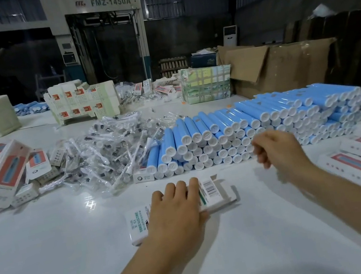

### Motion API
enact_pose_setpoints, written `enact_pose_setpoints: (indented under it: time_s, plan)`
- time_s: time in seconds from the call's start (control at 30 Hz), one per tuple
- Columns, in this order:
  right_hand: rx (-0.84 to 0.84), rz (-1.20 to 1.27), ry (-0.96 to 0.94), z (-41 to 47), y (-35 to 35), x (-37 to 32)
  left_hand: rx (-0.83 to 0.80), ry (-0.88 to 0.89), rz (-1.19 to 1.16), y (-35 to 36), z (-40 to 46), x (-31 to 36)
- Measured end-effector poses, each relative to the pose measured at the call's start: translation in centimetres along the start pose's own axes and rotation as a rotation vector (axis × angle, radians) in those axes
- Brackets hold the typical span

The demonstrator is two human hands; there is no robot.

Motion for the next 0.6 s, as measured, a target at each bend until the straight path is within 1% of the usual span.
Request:
enact_pose_setpoints:
  time_s: [0.1, 0.17, 0.23, 0.3, 0.37, 0.4, 0.5, 0.6]
  plan:
    - [0.093, -0.322, -0.188, 4.7, -0.3, -2.7, -0.021, 0.013, 0.024, 0.5, 0.1, 0.5]
    - [0.111, -0.542, -0.266, 8.3, 0.1, -4.1, -0.019, 0.019, 0.021, 0.6, 0.1, 0.5]
    - [0.062, -0.762, -0.247, 11.8, 0.5, -5.0, -0.030, 0.032, 0.017, 0.7, 0.1, 0.4]
    - [-0.028, -0.993, -0.156, 14.4, 1.3, -5.2, -0.037, 0.048, 0.014, 0.8, 0.1, 0.3]
    - [-0.114, -1.218, -0.091, 15.7, 2.3, -5.3, -0.044, 0.061, 0.009, 0.8, 0.2, 0.3]
    - [-0.138, -1.311, -0.088, 16.0, 2.7, -5.2, -0.047, 0.062, 0.007, 0.8, 0.3, 0.3]
    - [-0.150, -1.482, -0.096, 16.8, 3.7, -4.4, -0.058, 0.057, 0.004, 0.9, 0.4, 0.1]
    - [-0.170, -1.525, -0.086, 17.4, 3.7, -4.4, -0.066, 0.056, 0.007, 1.1, 0.5, 0.1]
Point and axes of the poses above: each hand's wrist, its own z-axis towards the middle knuckle, its own y-axis out of the palm, x = y × z, the point moved 2 cm from there along z, towards the middle knuckle, and after that the axes turned 3 degrees about -z, right-handed, at the moved point
